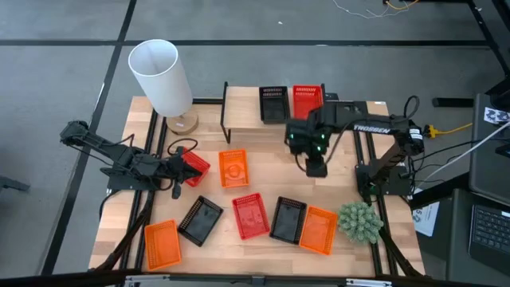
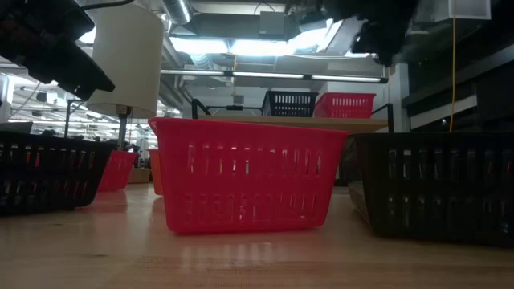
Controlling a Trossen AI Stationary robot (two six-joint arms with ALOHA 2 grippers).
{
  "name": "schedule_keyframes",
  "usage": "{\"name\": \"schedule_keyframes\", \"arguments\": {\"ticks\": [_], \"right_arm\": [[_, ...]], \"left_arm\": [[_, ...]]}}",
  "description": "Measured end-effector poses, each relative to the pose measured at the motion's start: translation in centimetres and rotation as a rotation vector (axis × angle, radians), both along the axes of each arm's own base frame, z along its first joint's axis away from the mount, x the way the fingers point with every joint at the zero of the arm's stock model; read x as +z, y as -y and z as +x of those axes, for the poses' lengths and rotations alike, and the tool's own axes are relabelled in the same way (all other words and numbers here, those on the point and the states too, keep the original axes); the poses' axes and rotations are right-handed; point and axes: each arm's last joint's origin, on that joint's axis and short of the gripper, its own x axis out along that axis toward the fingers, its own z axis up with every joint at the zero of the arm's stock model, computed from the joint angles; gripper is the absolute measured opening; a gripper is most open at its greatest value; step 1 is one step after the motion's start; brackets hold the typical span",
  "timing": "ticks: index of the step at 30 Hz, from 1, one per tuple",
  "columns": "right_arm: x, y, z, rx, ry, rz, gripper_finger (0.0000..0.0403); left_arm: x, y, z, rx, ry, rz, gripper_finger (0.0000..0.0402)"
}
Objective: Stack baskets on shelf by color
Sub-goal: Put the top orange basket on the shelf
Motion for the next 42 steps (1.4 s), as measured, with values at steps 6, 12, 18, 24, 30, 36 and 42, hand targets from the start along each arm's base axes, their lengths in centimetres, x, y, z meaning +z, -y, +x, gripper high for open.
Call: {"name": "schedule_keyframes", "arguments": {"ticks": [6, 12, 18, 24, 30, 36, 42], "right_arm": [[-3.5, -3.3, -1.1, 0.117, 0.069, 0.002, 0.0146], [-6.5, -5.1, 3.7, 0.083, 0.662, -0.010, 0.0146], [-8.4, -5.9, 8.5, 0.065, 0.874, -0.023, 0.0146], [-9.0, -6.2, 12.7, 0.123, 0.779, -0.121, 0.0145], [-11.5, -6.5, 15.7, 0.178, 0.709, -0.144, 0.0145], [-13.9, -6.3, 16.8, 0.175, 0.655, -0.248, 0.0145], [-15.8, -6.2, 16.9, 0.170, 0.597, -0.302, 0.0145]], "left_arm": [[0.1, 0.0, 0.0, -0.001, 0.011, -0.005, 0.0000], [0.1, 0.0, 0.0, -0.003, 0.007, 0.005, 0.0000], [0.1, 0.0, 0.0, -0.003, 0.008, 0.003, 0.0000], [0.1, 0.0, 0.0, -0.002, 0.006, 0.003, 0.0000], [0.0, 0.0, 0.0, -0.003, 0.002, 0.005, 0.0000], [0.0, 0.0, 0.0, -0.003, -0.002, 0.008, 0.0000], [0.0, 0.0, 0.0, -0.003, -0.002, 0.008, 0.0000]]}}
